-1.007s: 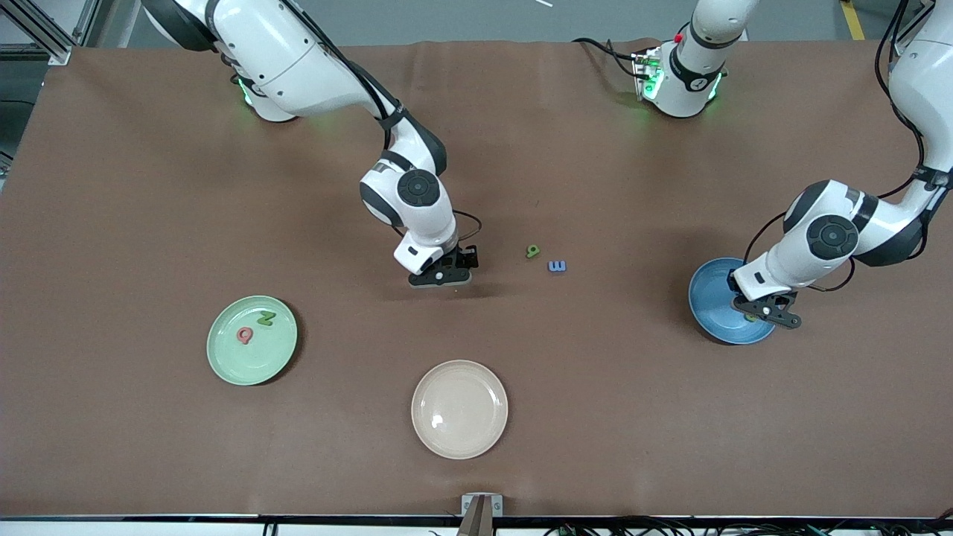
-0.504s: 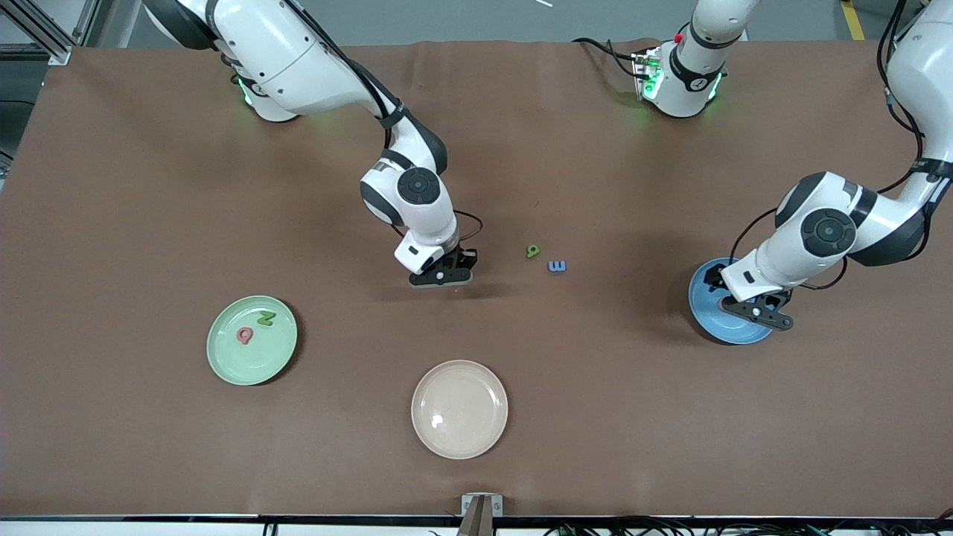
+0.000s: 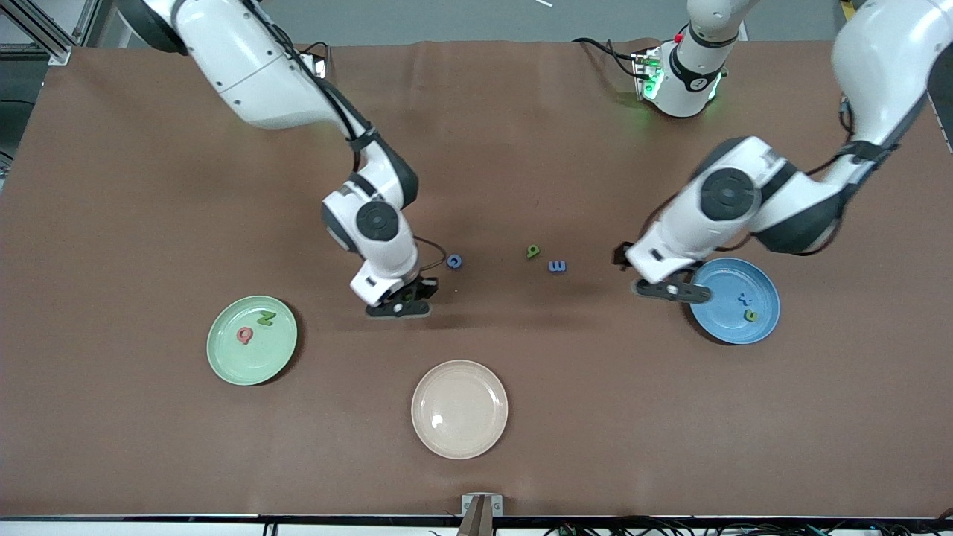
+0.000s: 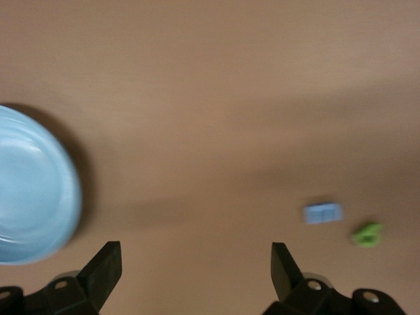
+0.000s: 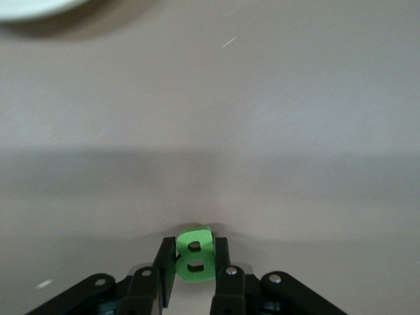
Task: Sort upper and lower case letters into plates
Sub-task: 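Carry the B to the green plate while the left gripper grasps the blue m, then release the B and reach the blue G with the right gripper, then carry the G to the green plate while the left gripper carries the m, then release the G on the green plate while the left gripper releases the m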
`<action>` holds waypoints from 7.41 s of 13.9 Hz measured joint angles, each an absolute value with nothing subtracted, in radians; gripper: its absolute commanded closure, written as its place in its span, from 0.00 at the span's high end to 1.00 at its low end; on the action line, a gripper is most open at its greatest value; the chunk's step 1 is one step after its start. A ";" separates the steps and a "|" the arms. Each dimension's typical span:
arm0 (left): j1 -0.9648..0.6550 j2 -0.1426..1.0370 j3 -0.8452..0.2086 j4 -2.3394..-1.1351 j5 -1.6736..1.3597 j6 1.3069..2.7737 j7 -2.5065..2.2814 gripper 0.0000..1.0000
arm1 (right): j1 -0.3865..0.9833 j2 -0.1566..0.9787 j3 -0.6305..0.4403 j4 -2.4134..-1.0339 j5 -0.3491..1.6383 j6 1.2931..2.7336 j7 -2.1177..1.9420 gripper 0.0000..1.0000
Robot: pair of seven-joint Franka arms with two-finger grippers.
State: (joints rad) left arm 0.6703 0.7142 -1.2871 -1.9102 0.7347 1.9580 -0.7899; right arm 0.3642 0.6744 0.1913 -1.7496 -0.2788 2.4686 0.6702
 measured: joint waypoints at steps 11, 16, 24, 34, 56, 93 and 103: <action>0.251 0.770 -0.959 -1.867 0.664 2.192 -1.001 0.99 | -0.023 0.626 0.215 -1.726 -0.252 2.357 0.103 0.00; 0.060 0.778 -0.767 -1.894 0.691 2.290 -1.119 0.94 | -0.081 0.636 0.216 -1.726 -0.234 2.339 0.043 0.02; 0.068 0.778 -0.750 -1.893 0.698 2.295 -1.138 0.90 | -0.082 0.683 0.219 -1.731 -0.197 2.342 0.042 0.99; 0.071 0.773 -0.750 -1.909 0.698 2.296 -1.138 0.78 | -0.027 0.663 0.345 -1.711 -0.188 2.308 0.413 1.00; 0.083 0.759 -0.757 -1.914 0.698 2.303 -1.138 0.20 | 0.562 0.700 0.232 -1.777 -0.196 2.474 1.308 0.50; 0.961 0.731 -1.001 -2.069 0.871 2.211 -0.235 0.19 | -0.124 0.773 0.207 -1.555 -0.198 2.272 0.180 0.01; 0.930 0.747 -0.947 -2.082 0.872 2.255 -0.241 0.24 | -0.124 0.789 0.208 -1.531 -0.199 2.284 0.162 1.00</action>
State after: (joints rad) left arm 0.9301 0.7467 -0.9465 -2.0821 0.8721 2.2547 -0.2409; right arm -0.1237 0.7893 0.2077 -1.5309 -0.1990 2.2841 0.1619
